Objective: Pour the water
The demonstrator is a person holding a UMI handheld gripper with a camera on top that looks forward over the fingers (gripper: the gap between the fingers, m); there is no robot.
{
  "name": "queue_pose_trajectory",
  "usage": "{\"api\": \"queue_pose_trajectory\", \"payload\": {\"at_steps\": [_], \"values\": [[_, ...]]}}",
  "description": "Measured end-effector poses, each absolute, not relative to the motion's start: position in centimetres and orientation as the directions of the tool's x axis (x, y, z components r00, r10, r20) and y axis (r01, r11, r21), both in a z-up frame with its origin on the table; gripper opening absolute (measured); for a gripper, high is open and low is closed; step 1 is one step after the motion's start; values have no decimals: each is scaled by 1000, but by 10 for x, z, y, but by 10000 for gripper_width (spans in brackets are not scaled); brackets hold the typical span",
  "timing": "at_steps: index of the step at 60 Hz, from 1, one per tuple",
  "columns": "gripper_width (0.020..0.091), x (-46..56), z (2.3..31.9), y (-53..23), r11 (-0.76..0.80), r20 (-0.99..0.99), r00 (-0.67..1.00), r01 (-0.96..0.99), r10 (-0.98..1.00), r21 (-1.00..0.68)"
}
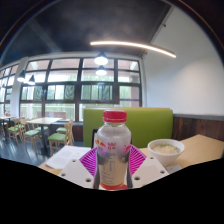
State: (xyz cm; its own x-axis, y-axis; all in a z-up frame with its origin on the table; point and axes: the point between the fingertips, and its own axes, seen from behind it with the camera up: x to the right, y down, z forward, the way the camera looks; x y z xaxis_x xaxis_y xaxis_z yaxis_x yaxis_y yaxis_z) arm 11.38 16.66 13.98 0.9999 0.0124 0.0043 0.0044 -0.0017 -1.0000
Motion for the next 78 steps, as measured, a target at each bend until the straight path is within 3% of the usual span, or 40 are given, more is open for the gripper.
{"api": "queue_pose_trajectory", "payload": {"at_steps": [8, 14, 28, 35, 37, 38, 39, 40, 41, 50, 63, 67, 78], "values": [[368, 98, 93, 169, -101, 10, 1000, 10, 1, -995], [373, 94, 76, 170, -141, 26, 1000, 26, -1, -990], [402, 97, 72, 167, -123, -4, 1000, -6, -19, -992], [549, 93, 70, 164, -147, 11, 1000, 8, -19, -989], [619, 92, 65, 155, -199, -5, 1000, -8, -14, -980], [696, 90, 61, 152, -225, -12, 1000, -13, -4, -974], [728, 89, 59, 148, -242, -20, 1000, -17, 8, -970], [825, 87, 60, 145, -248, -27, 999, -21, 20, -969], [847, 86, 63, 140, -244, -32, 999, -24, 29, -970], [820, 92, 96, 90, -193, -25, 1000, -23, 7, -981], [818, 46, 157, -57, -85, -28, 993, -18, 113, -996], [819, 37, 161, -97, -82, -28, 993, -19, 114, -996], [819, 27, 132, -186, -119, -48, 995, -37, 87, -992]]}}
